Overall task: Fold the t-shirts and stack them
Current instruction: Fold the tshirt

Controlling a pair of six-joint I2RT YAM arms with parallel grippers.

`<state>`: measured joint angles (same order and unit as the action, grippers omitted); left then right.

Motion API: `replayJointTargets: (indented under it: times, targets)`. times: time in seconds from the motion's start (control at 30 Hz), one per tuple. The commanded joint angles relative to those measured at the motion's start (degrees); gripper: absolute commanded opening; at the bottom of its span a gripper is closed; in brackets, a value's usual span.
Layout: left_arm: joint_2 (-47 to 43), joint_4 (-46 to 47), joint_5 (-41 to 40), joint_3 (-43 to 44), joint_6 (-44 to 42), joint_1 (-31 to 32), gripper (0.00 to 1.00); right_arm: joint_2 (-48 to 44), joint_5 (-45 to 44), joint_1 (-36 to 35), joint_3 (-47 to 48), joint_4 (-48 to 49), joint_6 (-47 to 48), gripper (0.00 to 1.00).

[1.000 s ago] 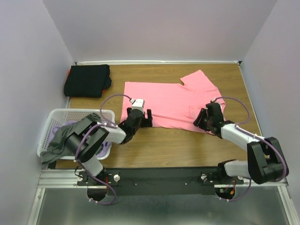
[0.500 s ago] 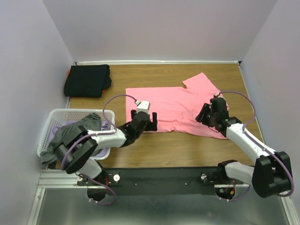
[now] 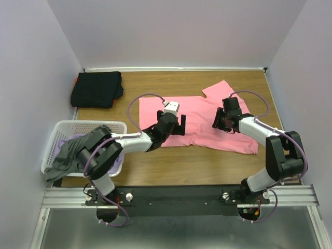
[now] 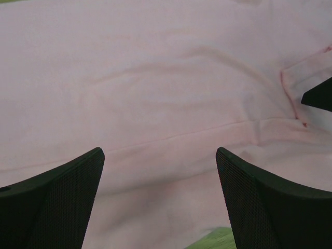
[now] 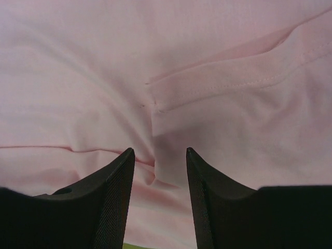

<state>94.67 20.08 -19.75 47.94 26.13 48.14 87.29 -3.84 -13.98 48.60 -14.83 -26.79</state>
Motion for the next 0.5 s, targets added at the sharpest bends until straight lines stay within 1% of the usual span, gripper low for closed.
replayJointTargets:
  times: [0.0, 0.2, 0.3, 0.33, 0.47]
  targets:
    - [4.6, 3.1, 4.1, 0.1, -0.6, 0.2, 0.96, 3.1, -2.0, -0.3, -0.4, 1.4, 0.2, 0.52]
    - [6.9, 5.8, 4.2, -3.7, -0.2, 0.2, 0.96, 4.9, -4.0, -0.3, -4.3, 1.3, -2.3, 0.51]
    - [6.8, 6.7, 4.6, -6.3, 0.2, 0.2, 0.96, 4.1, -3.6, -0.3, -6.4, 1.3, -3.7, 0.51]
    - [6.7, 7.3, 4.7, -7.1, 0.5, 0.2, 0.96, 3.5, -4.9, -0.2, -7.8, 1.1, -4.4, 0.51]
    - [5.4, 8.2, 3.6, -11.2, 2.3, 0.2, 0.96, 1.1, -2.9, -0.2, -10.5, 0.5, -6.0, 0.51]
